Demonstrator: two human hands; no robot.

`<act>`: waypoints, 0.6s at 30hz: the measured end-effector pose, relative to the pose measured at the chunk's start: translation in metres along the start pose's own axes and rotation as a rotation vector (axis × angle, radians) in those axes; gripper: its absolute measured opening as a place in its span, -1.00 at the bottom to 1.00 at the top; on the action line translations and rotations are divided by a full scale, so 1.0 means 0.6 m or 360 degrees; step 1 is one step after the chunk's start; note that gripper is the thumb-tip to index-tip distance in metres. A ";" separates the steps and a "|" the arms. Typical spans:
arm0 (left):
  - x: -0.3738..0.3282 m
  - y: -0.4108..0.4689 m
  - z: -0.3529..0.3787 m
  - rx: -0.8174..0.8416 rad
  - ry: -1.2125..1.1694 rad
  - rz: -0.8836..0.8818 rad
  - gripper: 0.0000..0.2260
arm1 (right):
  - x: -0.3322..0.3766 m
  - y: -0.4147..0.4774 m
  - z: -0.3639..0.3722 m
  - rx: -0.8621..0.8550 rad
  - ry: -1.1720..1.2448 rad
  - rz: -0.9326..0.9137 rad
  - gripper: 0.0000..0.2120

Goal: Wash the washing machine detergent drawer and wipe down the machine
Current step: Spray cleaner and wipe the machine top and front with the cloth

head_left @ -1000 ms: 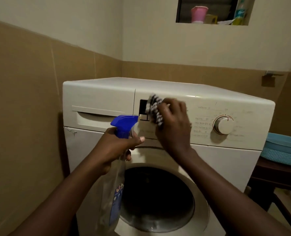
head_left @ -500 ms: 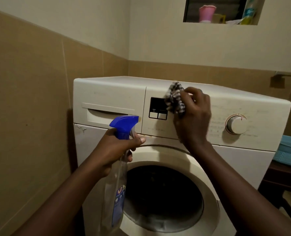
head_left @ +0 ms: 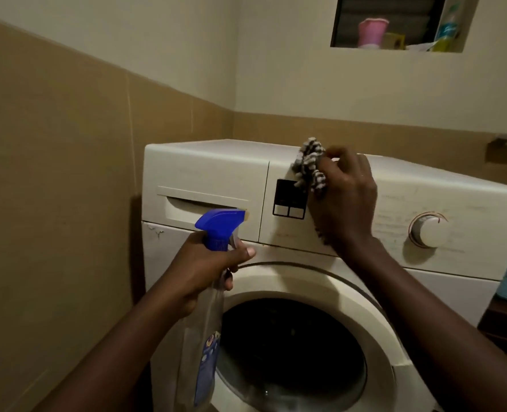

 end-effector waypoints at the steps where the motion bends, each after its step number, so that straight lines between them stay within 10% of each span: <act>1: 0.002 0.000 0.003 -0.0006 0.0004 -0.0004 -0.69 | 0.007 -0.015 0.003 0.0023 0.0012 -0.0073 -0.82; 7: -0.001 -0.002 0.022 0.0000 0.0005 0.0008 -0.74 | 0.027 -0.132 0.008 0.0302 0.0236 -0.0689 -0.85; 18: -0.024 -0.017 0.022 -0.0048 -0.0029 0.0109 -0.73 | 0.069 -0.048 0.017 0.0118 0.0243 -0.0367 -0.80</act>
Point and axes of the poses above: each hand's wrist, its own y-axis towards the middle knuckle, its own z-axis out of the palm, x = y × z, the point moved 1 cm from there along y, towards the middle knuckle, and after that the axes turned 15 degrees about -y, right-handed, at the moved point
